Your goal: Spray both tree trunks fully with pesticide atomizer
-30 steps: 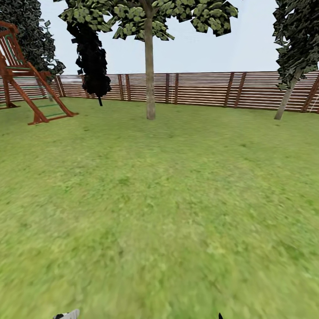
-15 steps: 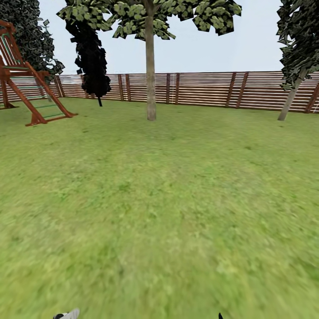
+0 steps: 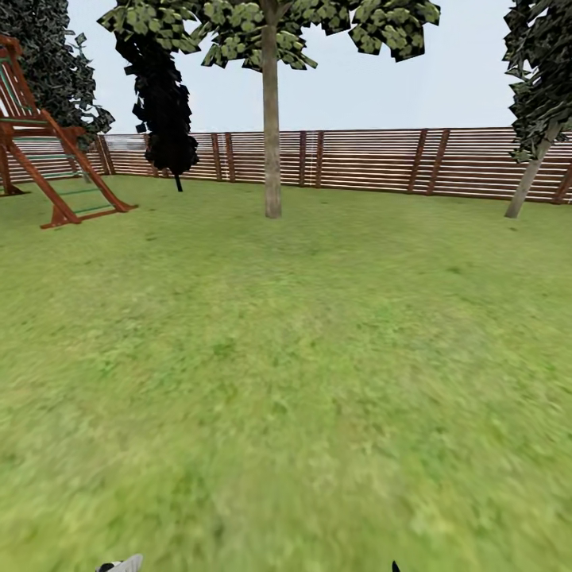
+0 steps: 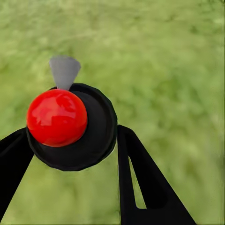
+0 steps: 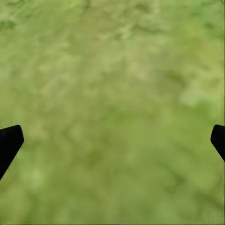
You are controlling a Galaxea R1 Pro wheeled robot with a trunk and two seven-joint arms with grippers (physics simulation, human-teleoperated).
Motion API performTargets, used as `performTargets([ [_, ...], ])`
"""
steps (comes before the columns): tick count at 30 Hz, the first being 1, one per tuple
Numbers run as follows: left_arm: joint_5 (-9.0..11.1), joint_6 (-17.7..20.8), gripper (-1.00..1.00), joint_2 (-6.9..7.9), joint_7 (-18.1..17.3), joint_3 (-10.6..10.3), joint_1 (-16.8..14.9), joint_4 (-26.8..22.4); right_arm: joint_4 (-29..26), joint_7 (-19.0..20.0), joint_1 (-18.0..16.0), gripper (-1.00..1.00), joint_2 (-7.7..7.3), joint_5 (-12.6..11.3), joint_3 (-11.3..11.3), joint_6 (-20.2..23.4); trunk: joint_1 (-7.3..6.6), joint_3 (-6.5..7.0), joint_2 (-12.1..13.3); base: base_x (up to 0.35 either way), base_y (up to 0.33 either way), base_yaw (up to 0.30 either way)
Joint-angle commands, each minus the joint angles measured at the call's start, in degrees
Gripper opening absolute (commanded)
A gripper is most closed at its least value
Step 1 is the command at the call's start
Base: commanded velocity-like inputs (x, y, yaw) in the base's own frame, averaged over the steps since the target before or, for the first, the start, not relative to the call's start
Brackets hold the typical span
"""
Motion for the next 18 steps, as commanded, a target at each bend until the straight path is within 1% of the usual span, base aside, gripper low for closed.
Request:
performTargets([
  [1, -0.02, 0.0, -1.0, 0.0, 0.0, 0.0, -0.02, -0.01, 0.0, 0.02, 0.0, 1.0, 0.0, 0.0, 0.0, 0.0, 0.0, 0.0, 0.0, 0.334, 0.091, 0.0],
  [18, -0.1, 0.0, -1.0, -0.01, 0.0, 0.0, -0.03, 0.0, 0.0, 0.0, 0.0, 1.0, 0.0, 0.0, 0.0, -0.01, 0.0, 0.0, 0.0, 0.334, 0.091, 0.0],
])
